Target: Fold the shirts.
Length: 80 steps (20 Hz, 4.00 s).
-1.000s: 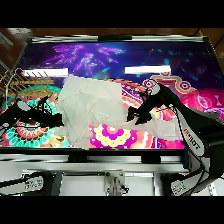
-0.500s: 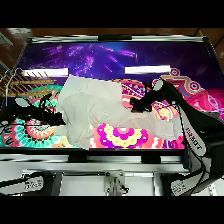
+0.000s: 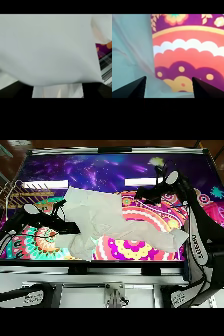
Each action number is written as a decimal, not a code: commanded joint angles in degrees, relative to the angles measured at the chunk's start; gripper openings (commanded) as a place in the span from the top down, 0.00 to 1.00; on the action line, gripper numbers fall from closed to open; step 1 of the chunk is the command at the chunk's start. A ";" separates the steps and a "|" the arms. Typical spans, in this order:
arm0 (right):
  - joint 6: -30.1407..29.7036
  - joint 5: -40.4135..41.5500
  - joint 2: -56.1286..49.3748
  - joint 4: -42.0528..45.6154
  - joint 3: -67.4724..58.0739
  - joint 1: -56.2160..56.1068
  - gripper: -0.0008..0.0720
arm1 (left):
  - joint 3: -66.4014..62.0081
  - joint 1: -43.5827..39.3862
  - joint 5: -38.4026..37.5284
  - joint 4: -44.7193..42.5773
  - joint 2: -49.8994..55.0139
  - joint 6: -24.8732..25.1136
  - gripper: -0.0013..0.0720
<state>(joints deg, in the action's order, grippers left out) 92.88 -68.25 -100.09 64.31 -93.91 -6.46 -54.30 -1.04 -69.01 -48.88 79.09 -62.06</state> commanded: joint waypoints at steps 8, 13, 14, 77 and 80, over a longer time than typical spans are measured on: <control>-8.83 -16.15 -10.47 2.73 -1.07 -4.28 0.06 | -0.28 -2.01 3.98 2.69 2.71 -2.25 0.02; -10.62 -17.22 -12.02 6.60 -1.07 -7.80 0.06 | -1.36 -3.10 4.02 2.64 2.99 -1.60 0.92; -11.37 -17.92 -12.48 6.73 -1.07 -8.68 0.19 | -2.49 -2.91 3.72 2.64 2.97 -1.42 0.92; -8.83 -28.46 36.70 9.46 3.41 12.17 0.90 | -26.38 6.03 -15.45 -6.43 -18.97 -10.47 0.92; -8.33 -27.19 36.70 9.46 13.81 12.15 0.90 | -13.88 3.50 -15.65 -5.99 -18.97 -10.86 0.92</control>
<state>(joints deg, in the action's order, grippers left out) 83.83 -88.05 -63.44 72.75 -88.36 5.74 -77.97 4.01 -79.07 -52.84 60.16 -70.48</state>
